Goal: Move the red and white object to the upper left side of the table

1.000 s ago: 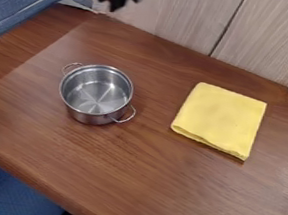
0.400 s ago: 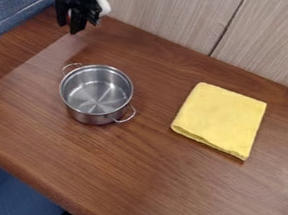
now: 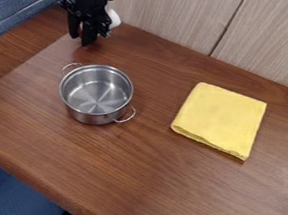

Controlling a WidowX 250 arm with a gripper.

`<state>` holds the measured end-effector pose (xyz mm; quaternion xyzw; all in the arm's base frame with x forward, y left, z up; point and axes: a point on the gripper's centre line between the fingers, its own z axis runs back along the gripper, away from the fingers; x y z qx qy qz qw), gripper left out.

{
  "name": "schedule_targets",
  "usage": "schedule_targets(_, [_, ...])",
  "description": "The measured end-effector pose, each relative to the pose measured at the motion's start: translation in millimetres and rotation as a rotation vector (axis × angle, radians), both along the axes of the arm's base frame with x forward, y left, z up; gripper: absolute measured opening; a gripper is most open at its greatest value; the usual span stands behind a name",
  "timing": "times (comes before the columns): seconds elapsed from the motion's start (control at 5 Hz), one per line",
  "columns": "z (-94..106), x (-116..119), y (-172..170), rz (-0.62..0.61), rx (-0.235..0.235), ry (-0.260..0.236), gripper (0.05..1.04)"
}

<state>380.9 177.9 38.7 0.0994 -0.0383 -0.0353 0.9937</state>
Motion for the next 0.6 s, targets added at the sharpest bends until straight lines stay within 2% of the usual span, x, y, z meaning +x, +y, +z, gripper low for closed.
schedule_targets(0.2, [2.2,1.1,-1.1,0.001,-0.006,0.001,0.440])
schedule_targets(0.4, [-3.7,-0.2,-2.4,0.010,-0.019,0.040,0.749])
schedule_targets(0.6, [-1.9,2.5,-5.2,0.007,-0.010,0.042,0.989])
